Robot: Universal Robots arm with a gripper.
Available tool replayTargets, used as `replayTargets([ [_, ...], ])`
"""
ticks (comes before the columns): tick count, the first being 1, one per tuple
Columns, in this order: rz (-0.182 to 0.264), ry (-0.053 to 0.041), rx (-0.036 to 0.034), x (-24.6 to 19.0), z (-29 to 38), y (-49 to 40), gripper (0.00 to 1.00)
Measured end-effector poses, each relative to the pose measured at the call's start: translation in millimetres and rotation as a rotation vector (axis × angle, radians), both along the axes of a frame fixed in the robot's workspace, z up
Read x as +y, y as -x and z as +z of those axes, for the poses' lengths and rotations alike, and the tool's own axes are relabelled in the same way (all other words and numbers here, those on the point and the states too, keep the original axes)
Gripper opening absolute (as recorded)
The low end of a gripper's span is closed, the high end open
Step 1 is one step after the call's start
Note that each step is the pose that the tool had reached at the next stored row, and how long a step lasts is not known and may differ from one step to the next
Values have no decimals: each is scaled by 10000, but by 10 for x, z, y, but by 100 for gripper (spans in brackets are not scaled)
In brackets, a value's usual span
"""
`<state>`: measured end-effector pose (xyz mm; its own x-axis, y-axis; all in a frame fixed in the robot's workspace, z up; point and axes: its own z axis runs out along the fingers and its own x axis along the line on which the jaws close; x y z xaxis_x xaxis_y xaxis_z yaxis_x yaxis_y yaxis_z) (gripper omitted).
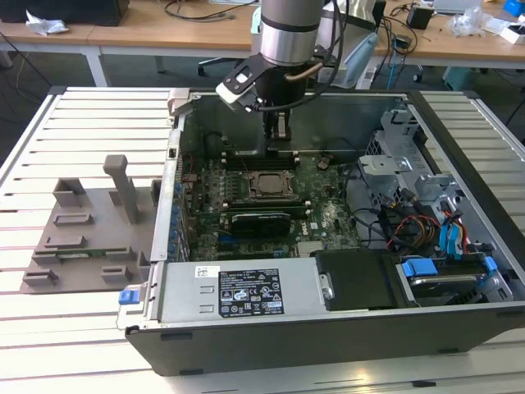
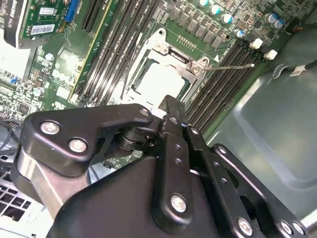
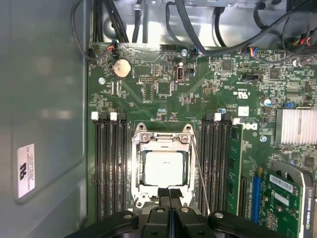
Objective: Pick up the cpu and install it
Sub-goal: 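Close the cpu cover, then install the first cpu locking lever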
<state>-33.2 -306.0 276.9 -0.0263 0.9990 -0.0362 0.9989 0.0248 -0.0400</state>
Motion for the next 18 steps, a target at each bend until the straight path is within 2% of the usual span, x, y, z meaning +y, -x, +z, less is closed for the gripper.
replayTargets([
  [1,0,0,0,0,40,0,11],
  [13,10,-1,0,0,49,0,11],
  [15,378,1,1,-1,50,0,11],
  [18,1246,-1,0,0,49,0,11],
])
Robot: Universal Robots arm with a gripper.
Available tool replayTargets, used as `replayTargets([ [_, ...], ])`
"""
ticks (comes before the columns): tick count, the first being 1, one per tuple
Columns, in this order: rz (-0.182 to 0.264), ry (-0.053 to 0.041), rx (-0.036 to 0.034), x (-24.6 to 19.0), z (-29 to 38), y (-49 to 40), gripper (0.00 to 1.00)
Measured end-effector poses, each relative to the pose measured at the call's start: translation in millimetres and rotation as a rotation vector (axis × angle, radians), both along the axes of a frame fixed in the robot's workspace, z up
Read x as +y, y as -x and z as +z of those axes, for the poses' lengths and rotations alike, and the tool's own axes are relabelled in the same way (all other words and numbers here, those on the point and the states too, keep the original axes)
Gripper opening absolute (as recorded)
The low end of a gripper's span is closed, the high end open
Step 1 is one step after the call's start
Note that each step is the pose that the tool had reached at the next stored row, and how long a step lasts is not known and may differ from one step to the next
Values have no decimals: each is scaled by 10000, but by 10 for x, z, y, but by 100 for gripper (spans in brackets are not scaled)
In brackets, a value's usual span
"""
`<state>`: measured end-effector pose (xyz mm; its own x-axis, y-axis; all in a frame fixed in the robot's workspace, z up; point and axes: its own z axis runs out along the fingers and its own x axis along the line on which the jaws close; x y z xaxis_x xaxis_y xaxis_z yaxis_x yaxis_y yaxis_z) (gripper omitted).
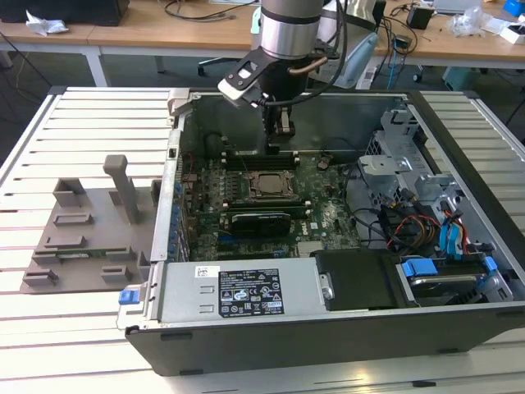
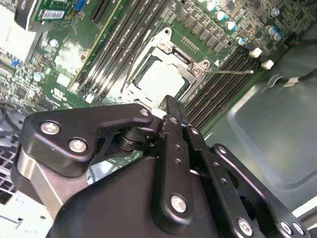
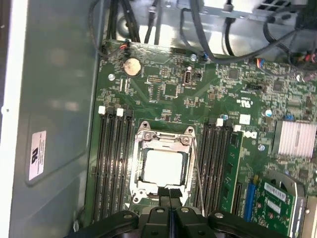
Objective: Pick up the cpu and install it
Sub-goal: 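Install the first cpu locking lever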
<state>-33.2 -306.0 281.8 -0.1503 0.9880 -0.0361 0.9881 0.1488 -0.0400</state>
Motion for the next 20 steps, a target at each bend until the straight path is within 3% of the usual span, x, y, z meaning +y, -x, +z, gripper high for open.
replayTargets([
  [1,543,0,0,0,0,0,11],
  [3,1083,0,0,0,0,0,11],
  [11,2282,1,0,0,0,0,11],
  [20,3250,1,0,0,0,0,11],
])
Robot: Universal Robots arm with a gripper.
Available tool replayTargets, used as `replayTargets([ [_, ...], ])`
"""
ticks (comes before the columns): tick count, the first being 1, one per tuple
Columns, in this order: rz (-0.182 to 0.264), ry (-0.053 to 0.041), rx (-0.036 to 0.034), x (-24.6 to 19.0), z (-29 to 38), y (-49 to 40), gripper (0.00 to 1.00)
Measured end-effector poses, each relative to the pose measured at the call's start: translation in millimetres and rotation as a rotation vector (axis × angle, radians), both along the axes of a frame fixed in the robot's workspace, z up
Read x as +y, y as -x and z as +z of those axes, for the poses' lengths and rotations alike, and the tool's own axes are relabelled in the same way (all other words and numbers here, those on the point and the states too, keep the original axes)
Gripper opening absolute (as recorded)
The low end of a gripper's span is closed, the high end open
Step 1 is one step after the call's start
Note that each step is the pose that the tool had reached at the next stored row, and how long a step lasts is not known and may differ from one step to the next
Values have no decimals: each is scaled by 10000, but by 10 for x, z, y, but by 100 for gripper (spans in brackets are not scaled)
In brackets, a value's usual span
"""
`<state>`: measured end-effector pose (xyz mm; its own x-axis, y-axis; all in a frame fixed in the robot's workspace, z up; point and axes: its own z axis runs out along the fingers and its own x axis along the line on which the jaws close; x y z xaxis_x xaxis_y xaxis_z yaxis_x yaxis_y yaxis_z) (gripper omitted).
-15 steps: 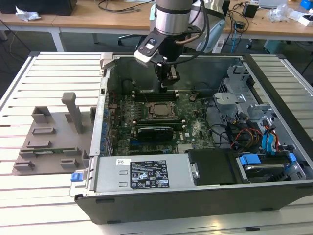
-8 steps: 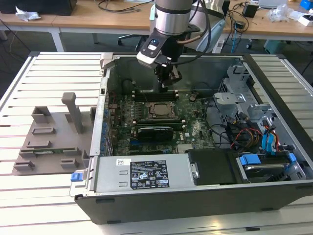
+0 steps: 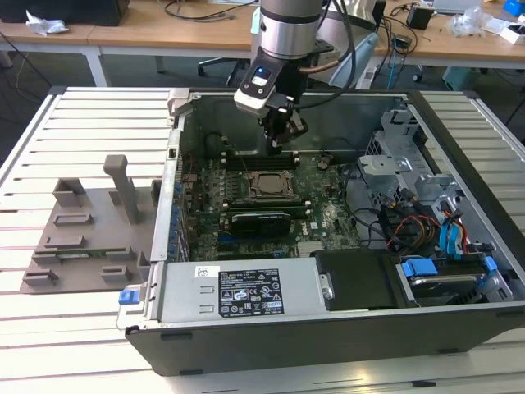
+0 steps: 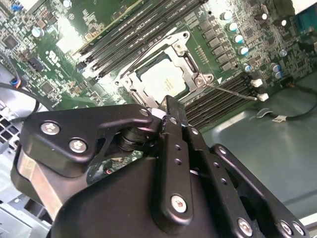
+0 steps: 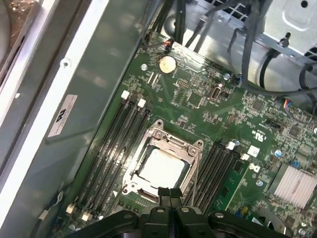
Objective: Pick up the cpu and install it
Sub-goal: 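Install the first cpu locking lever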
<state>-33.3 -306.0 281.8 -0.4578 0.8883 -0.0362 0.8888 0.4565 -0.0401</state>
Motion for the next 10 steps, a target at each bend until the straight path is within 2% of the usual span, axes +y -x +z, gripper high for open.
replayTargets([
  [3,435,0,0,0,0,0,11],
  [10,1119,-1,-1,0,-1,0,11],
])
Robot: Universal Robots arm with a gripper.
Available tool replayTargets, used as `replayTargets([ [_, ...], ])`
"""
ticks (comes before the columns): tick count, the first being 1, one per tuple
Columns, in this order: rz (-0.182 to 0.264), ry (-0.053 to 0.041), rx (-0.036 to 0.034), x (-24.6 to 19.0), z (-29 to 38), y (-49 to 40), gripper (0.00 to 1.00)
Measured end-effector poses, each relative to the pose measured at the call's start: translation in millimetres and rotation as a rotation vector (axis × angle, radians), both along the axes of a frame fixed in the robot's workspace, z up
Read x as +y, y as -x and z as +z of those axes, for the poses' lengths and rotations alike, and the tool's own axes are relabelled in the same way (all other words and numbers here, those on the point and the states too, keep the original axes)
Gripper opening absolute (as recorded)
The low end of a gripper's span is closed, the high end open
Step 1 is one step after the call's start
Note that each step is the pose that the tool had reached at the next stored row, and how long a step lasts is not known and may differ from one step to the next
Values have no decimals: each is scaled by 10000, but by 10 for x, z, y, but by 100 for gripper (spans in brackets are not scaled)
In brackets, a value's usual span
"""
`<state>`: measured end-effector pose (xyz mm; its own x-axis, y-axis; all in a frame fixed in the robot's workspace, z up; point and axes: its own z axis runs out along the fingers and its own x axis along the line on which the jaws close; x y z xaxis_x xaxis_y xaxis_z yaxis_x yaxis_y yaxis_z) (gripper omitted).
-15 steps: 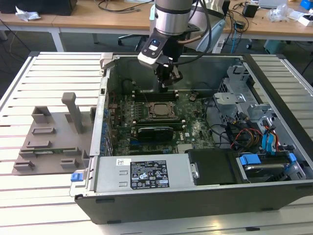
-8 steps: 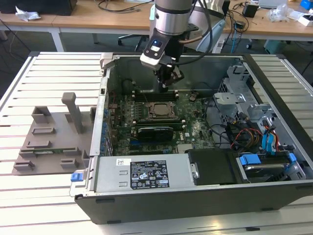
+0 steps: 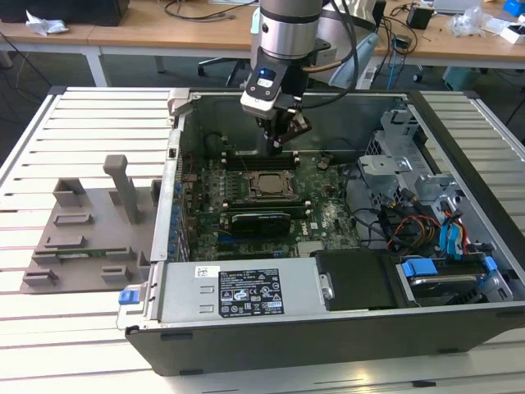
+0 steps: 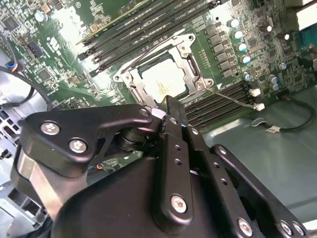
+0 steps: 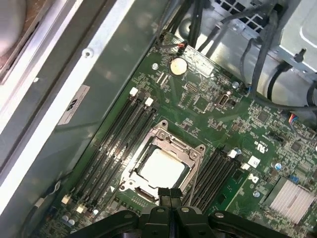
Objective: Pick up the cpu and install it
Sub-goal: 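Install the first cpu locking lever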
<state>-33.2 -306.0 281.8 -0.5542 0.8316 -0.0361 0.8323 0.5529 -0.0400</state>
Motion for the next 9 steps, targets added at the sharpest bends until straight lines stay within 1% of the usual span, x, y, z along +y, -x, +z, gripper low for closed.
replayTargets([
  [6,994,0,1,0,0,0,11],
  [9,1316,1,0,0,0,0,11],
])
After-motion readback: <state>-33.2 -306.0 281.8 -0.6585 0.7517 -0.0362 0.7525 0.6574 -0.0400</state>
